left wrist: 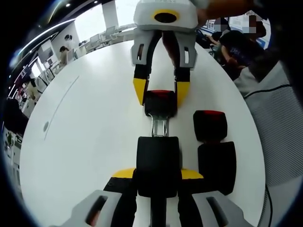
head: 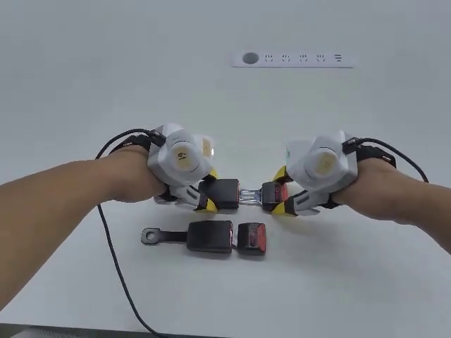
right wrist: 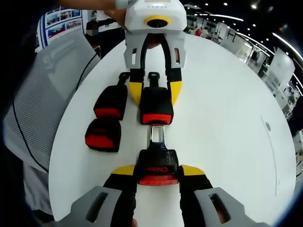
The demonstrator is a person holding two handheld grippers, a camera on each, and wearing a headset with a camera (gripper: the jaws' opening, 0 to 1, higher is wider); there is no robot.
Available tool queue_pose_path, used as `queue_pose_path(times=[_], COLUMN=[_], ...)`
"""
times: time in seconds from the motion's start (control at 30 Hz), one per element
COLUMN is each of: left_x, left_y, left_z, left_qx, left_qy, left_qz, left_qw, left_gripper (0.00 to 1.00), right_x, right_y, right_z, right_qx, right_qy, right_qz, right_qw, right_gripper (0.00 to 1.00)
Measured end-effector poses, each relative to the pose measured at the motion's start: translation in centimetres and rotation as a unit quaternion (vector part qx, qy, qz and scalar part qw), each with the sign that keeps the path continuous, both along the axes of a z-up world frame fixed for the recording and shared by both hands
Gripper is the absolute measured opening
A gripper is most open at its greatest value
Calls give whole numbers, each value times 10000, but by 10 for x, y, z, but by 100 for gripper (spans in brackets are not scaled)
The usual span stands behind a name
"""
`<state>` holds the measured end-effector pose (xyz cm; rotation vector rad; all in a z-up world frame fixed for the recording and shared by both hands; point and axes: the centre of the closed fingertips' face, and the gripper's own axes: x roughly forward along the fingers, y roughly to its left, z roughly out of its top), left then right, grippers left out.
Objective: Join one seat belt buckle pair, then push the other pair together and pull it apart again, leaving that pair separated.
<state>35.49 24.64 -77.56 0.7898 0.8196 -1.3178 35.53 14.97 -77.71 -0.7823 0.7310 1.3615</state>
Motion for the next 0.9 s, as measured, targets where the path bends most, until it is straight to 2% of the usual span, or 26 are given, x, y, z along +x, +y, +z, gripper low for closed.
queue_pose_path(times=[0.23, 0.57, 0.7, 0.9], left_x=[1, 1, 1, 1], left_y=[0, 1, 1, 1], left_z=[-1, -1, -1, -1], left_qx=[-25, -24, -6, -6], left_qy=[49, 26, 35, 29], left_qz=[44, 17, 11, 23], left_qw=[10000, 10000, 10000, 10000], left_gripper=[33, 33, 33, 34], right_x=[0, -1, 0, -4], right_y=[-28, -72, -83, -90], right_z=[1, -1, -1, -2], right_qx=[-109, -248, -284, -358], right_qy=[6, 32, 60, 141], right_qz=[-99, -304, -337, -307], right_qw=[9999, 9992, 9990, 9988], right_gripper=[32, 32, 32, 32])
